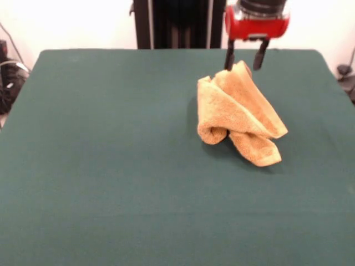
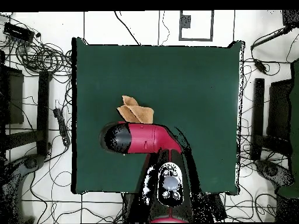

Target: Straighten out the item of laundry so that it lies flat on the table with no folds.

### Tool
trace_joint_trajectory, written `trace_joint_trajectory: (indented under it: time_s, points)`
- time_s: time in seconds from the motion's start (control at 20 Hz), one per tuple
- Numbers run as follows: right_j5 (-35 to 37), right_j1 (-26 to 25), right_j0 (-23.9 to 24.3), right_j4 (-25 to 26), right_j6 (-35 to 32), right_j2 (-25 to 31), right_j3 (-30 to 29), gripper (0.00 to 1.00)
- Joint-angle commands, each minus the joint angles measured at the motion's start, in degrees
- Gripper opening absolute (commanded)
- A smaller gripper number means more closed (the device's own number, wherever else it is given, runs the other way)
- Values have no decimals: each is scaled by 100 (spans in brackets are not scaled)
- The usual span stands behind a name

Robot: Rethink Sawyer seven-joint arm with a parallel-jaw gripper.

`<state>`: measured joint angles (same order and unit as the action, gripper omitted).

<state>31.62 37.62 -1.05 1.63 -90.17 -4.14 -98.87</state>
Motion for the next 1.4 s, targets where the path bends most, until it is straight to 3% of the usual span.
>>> trace_joint_trajectory:
  time_s: [0.05, 0.35, 0.55, 0.75, 1.05, 1.4]
  points:
    - [560, -425, 40, -181, -1018, 131, 577, 100]
    - [598, -203, 143, -346, -1148, 90, 312, 100]
    - [984, 48, 9, -211, -1063, -105, 528, 100]
    - [789, 292, 149, -220, -870, 38, 358, 100]
    - [1719, 946, 394, -137, -498, -24, 264, 100]
    - [468, 209, 67, -225, -1494, -44, -136, 100]
